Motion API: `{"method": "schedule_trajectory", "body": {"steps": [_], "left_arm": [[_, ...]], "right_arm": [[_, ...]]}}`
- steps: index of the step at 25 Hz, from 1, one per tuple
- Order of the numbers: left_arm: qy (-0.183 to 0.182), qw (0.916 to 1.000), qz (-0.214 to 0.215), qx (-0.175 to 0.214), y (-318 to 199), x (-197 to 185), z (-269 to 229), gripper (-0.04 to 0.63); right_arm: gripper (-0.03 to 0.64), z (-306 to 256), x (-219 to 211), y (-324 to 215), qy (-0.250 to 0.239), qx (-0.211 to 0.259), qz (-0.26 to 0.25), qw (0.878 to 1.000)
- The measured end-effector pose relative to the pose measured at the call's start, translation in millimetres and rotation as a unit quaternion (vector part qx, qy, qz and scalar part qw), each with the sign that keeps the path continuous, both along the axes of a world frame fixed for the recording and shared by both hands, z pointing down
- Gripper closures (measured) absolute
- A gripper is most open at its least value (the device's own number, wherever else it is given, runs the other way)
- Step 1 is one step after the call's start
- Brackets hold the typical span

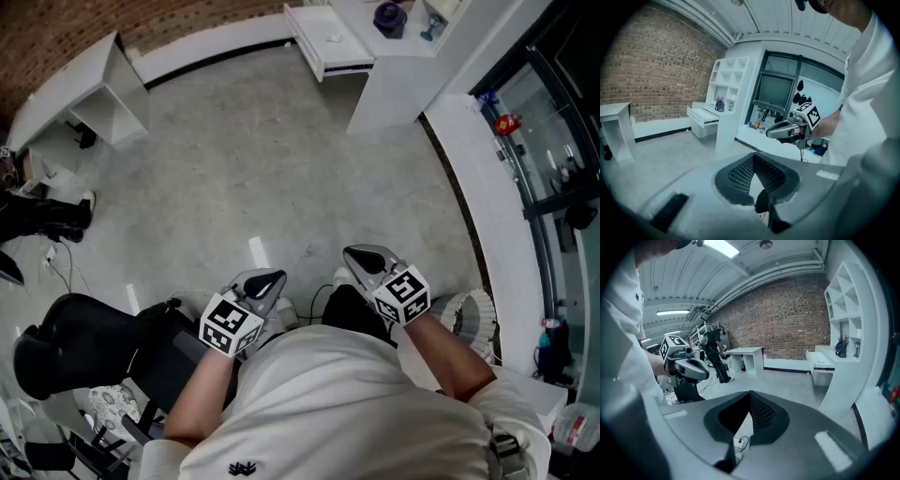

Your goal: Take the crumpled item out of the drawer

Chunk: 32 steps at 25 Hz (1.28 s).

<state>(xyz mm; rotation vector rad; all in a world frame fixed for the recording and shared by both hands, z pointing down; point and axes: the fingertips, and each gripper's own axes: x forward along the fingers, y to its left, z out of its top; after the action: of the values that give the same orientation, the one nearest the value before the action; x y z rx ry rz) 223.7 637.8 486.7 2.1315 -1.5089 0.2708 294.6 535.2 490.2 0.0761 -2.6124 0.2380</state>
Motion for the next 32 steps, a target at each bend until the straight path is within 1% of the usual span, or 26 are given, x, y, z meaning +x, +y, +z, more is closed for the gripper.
{"method": "schedule_trajectory", "body": {"steps": [3,5,10,15,16,21,24,29,32], "left_arm": [[0.005,1.0000,0.006,0.001,-6.3,-3.7,2.7,0.589],[0.002,0.9999,0.013,0.004,-19.2,-5.6,2.4,0.589],[-0.007,0.9997,0.022,0.006,-65.4,-19.4,-1.7,0.589],[-0.016,0.9993,0.032,-0.007,-117.2,-38.4,-4.3,0.589],[-0.017,0.9993,0.032,-0.008,-130.2,-43.0,-4.5,0.576],[-0.025,0.9997,0.005,-0.007,-200.5,-72.4,-12.4,0.432],[-0.031,0.9995,-0.006,-0.003,-240.6,-90.5,-16.2,0.377],[-0.038,0.9991,-0.017,0.011,-305.1,-116.0,-19.3,0.350],[-0.035,0.9993,-0.004,0.007,-328.4,-123.3,-17.1,0.342]], "right_arm": [[0.607,0.5,-1.2,0.5,0.004,-0.003,0.004,1.000],[0.607,1.9,-4.6,-7.4,0.004,-0.006,0.004,1.000],[0.607,7.9,-23.3,-46.8,-0.001,-0.015,0.005,1.000],[0.607,6.2,-49.8,-94.5,-0.016,-0.026,0.000,1.000],[0.607,7.3,-53.4,-104.6,-0.017,-0.028,-0.001,0.999],[0.606,7.0,-67.1,-157.9,-0.024,-0.040,-0.014,0.999],[0.605,5.1,-75.2,-188.3,-0.034,-0.031,-0.022,0.999],[0.604,17.8,-90.5,-237.4,-0.031,-0.031,-0.017,0.999],[0.578,20.9,-99.2,-253.6,-0.029,-0.041,-0.002,0.999]]}}
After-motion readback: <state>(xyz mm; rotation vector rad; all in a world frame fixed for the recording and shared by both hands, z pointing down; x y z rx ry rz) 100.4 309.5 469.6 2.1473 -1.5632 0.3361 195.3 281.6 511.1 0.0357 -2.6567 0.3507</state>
